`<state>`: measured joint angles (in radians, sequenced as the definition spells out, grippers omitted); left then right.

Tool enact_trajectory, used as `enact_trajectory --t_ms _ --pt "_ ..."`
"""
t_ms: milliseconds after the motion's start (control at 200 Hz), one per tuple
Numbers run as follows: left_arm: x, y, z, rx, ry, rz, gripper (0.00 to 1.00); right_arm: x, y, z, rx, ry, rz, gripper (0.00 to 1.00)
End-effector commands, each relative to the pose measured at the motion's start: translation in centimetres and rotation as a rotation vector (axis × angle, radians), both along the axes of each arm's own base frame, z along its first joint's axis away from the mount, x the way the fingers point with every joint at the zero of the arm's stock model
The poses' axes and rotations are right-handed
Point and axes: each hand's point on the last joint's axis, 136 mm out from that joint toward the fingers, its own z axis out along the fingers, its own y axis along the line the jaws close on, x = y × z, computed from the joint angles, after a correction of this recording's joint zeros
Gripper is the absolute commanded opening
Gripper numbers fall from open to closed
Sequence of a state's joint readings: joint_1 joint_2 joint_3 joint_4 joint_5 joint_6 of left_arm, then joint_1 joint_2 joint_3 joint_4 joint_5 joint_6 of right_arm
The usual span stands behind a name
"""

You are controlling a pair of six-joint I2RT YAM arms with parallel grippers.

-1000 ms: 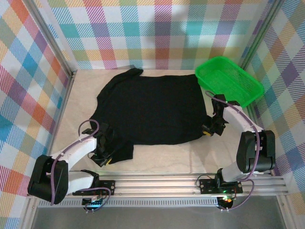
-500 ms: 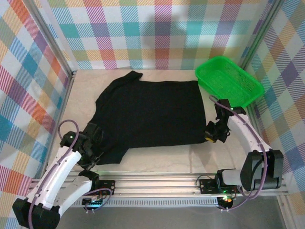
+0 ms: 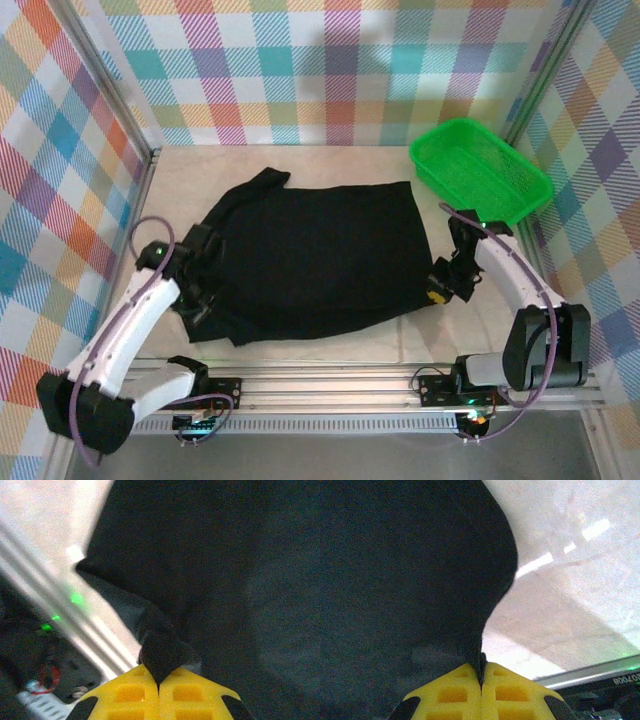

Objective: Fold and stack the t-shirts

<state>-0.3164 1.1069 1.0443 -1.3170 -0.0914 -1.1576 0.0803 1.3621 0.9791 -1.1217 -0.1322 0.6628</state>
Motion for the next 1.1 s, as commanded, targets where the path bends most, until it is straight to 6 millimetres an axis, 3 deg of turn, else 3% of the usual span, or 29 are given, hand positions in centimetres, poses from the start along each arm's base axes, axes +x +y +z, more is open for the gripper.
enact_trajectory --t_ms 0,165,385,610,1025,1055,1095 --pt "6.3 -1.4 1.8 -0.036 -0.150 -0.019 0.00 3.3 0.2 1.6 -0.005 -0.062 -0.041 0.00" --pt "12.7 -1.6 2.8 -0.026 -0.168 -0.063 0.00 8.5 0.6 2.1 0.008 -0.098 -0.054 0.00" --pt "16.2 1.2 1.0 0.038 -0.128 -0.037 0.00 13.5 1.0 0.7 0.008 -0.103 -0.031 0.00" --pt "17.2 3.1 -1.0 0.057 -0.092 -0.007 0.00 15.0 0.7 -1.1 -0.025 -0.073 -0.021 0.00" --pt "18.6 3.7 -2.1 0.060 -0.079 -0.025 0.00 15.5 0.1 -2.7 -0.064 -0.034 -0.020 0.01" --pt "18.6 3.8 -2.0 0.063 -0.077 -0.031 0.07 15.7 0.1 -2.6 -0.061 -0.042 -0.016 0.10" --pt "18.6 4.0 -1.7 0.063 -0.078 -0.040 0.26 16.0 0.2 -2.3 -0.054 -0.060 -0.008 0.24"
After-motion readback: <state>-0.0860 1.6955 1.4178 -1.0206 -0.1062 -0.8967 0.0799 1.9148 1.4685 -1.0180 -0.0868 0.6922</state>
